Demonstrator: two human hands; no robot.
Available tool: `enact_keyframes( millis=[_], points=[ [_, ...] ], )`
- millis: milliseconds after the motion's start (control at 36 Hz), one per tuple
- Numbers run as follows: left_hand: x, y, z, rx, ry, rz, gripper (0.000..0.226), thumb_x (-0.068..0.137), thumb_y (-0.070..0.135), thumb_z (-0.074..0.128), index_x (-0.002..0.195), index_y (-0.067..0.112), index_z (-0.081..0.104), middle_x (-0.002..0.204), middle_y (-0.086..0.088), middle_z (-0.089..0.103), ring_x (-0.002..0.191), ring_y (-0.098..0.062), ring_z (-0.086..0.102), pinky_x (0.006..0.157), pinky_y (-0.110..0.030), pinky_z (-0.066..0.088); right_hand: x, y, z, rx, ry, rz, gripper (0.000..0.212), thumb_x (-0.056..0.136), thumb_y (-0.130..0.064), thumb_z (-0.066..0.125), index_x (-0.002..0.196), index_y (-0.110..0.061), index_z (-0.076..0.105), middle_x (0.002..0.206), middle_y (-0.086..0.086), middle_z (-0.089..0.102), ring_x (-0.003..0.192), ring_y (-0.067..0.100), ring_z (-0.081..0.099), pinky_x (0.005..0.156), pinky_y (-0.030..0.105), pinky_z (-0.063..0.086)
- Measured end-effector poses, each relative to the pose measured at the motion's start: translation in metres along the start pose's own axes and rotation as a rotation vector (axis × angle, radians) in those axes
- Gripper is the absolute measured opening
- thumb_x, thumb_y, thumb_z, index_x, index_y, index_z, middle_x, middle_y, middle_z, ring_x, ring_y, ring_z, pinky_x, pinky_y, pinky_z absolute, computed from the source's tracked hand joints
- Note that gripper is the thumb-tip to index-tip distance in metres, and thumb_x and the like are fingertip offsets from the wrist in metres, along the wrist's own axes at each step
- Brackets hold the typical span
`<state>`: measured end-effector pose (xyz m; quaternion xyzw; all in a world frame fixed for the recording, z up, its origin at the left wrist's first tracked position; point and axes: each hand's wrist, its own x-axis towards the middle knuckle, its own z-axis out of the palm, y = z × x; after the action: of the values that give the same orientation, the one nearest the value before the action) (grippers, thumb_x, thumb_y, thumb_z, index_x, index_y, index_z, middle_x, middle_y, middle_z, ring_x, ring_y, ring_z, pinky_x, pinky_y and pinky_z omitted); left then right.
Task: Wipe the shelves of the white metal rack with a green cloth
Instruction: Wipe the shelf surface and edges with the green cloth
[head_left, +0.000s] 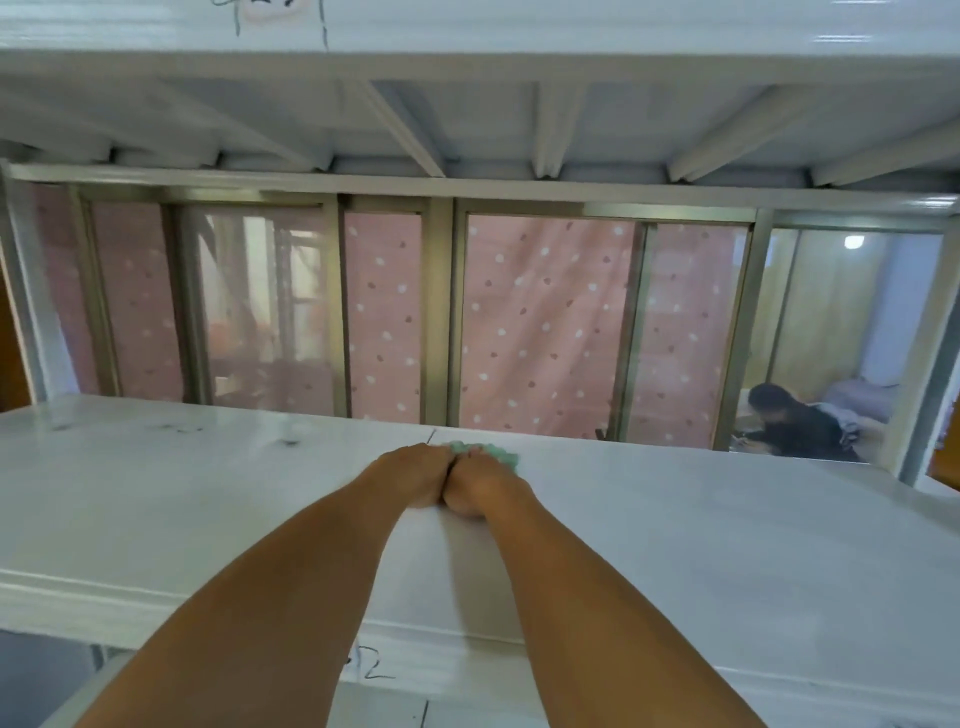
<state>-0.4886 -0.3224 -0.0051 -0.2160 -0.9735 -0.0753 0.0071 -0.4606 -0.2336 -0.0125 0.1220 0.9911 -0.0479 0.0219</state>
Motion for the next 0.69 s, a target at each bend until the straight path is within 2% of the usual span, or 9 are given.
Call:
enact_keyframes(
  millis=[111,222,333,472,611,694],
  points=[
    [0.006,-0.027,0.0,-0.011,0.016,-0.031,0.055,0.105,0.048,0.02,0.15,0.023,0.038,0.154,-0.005,0.043,0.138,-0.028,0.043,0.113,-0.038,0.028,0.003,-0.027,-0.002,-0.02,-0.031,-0.016,0.062,0.103,-0.025,0.039,0.159,-0.014,0.015,0.165,0.013,0.012,0.148,0.034,0.022,0.118,0.044,0.02],
    [0.004,-0.037,-0.006,-0.087,0.008,-0.016,0.053,0.107,0.044,0.02,0.151,0.02,0.037,0.156,-0.007,0.04,0.14,-0.028,0.041,0.114,-0.036,0.026,0.008,-0.04,-0.002,-0.067,-0.046,-0.023,0.059,0.103,-0.022,0.04,0.158,-0.013,0.019,0.163,0.014,0.019,0.147,0.034,0.025,0.117,0.044,0.021],
    [0.004,-0.044,-0.007,-0.075,0.003,0.036,0.048,0.106,0.041,0.024,0.15,0.024,0.038,0.151,-0.009,0.046,0.134,-0.03,0.048,0.11,-0.038,0.033,0.011,-0.042,-0.001,-0.062,-0.035,-0.023,0.06,0.104,-0.024,0.038,0.159,-0.014,0.014,0.164,0.014,0.017,0.148,0.033,0.024,0.119,0.043,0.02],
    [0.017,-0.065,-0.002,-0.06,0.002,0.036,0.045,0.103,0.028,0.034,0.148,0.023,0.042,0.143,-0.009,0.054,0.124,-0.029,0.056,0.106,-0.039,0.043,0.014,-0.048,0.001,-0.027,-0.01,-0.086,0.063,0.104,-0.024,0.033,0.16,-0.015,0.005,0.166,0.01,0.006,0.152,0.027,0.01,0.121,0.041,0.009],
    [0.025,-0.098,-0.003,0.023,-0.016,0.024,0.049,0.105,0.033,0.034,0.154,0.027,0.03,0.153,-0.005,0.043,0.136,-0.027,0.046,0.115,-0.04,0.033,0.026,-0.08,-0.001,-0.088,-0.045,-0.122,0.065,0.104,-0.027,0.035,0.159,-0.015,0.003,0.166,0.01,0.01,0.151,0.029,0.013,0.121,0.045,0.012],
    [0.024,-0.11,-0.008,0.005,-0.025,0.01,0.048,0.106,0.035,0.034,0.154,0.028,0.031,0.154,-0.005,0.042,0.138,-0.027,0.043,0.117,-0.041,0.03,0.038,-0.103,0.004,-0.094,-0.1,-0.104,0.069,0.103,-0.025,0.04,0.159,-0.013,0.001,0.166,0.014,0.006,0.151,0.033,0.013,0.12,0.048,0.014]
  ],
)
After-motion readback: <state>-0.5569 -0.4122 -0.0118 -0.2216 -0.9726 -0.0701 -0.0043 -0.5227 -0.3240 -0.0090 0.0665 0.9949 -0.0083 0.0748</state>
